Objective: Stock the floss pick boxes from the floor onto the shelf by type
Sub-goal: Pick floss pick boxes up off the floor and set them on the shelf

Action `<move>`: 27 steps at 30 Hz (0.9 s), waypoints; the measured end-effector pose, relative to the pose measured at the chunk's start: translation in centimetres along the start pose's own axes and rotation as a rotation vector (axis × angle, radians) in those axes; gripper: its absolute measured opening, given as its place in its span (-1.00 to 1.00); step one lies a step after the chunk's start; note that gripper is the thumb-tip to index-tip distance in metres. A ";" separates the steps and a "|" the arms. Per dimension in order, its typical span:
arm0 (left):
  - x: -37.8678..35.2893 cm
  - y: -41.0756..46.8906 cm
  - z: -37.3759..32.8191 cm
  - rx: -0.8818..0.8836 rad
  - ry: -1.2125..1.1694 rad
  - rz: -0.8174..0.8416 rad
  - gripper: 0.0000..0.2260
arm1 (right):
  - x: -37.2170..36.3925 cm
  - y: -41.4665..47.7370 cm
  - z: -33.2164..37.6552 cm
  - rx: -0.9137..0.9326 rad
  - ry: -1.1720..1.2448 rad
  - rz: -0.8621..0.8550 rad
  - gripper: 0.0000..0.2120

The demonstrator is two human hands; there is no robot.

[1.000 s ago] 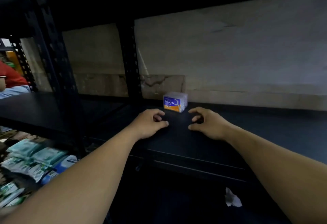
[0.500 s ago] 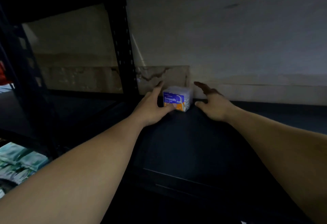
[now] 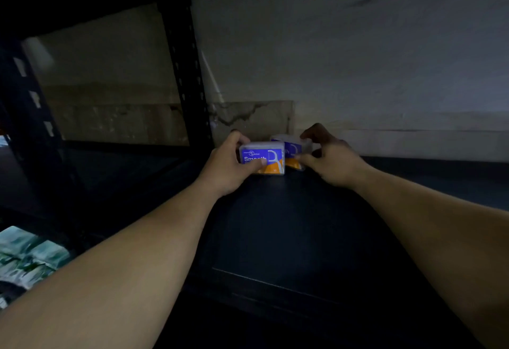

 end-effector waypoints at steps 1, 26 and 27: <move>0.1 0.0 0.0 -0.002 -0.004 -0.006 -0.60 | 0.0 -0.1 0.1 -0.007 0.002 0.001 -0.60; 4.8 -16.3 -5.7 0.057 0.241 0.134 -0.52 | 3.4 -14.0 9.9 -0.050 -0.156 0.038 -0.46; 5.2 -17.6 -5.8 0.049 0.205 0.121 -0.51 | 3.5 -14.9 10.5 -0.038 -0.139 0.041 -0.46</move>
Point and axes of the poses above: each hand's wrist, its own y-axis towards the middle knuckle, its own x-axis out of the back of the hand, z = x × y, the point moved 2 cm from there along y, towards the middle knuckle, and after that the axes turned 10 degrees about x, right-handed, at the moved point
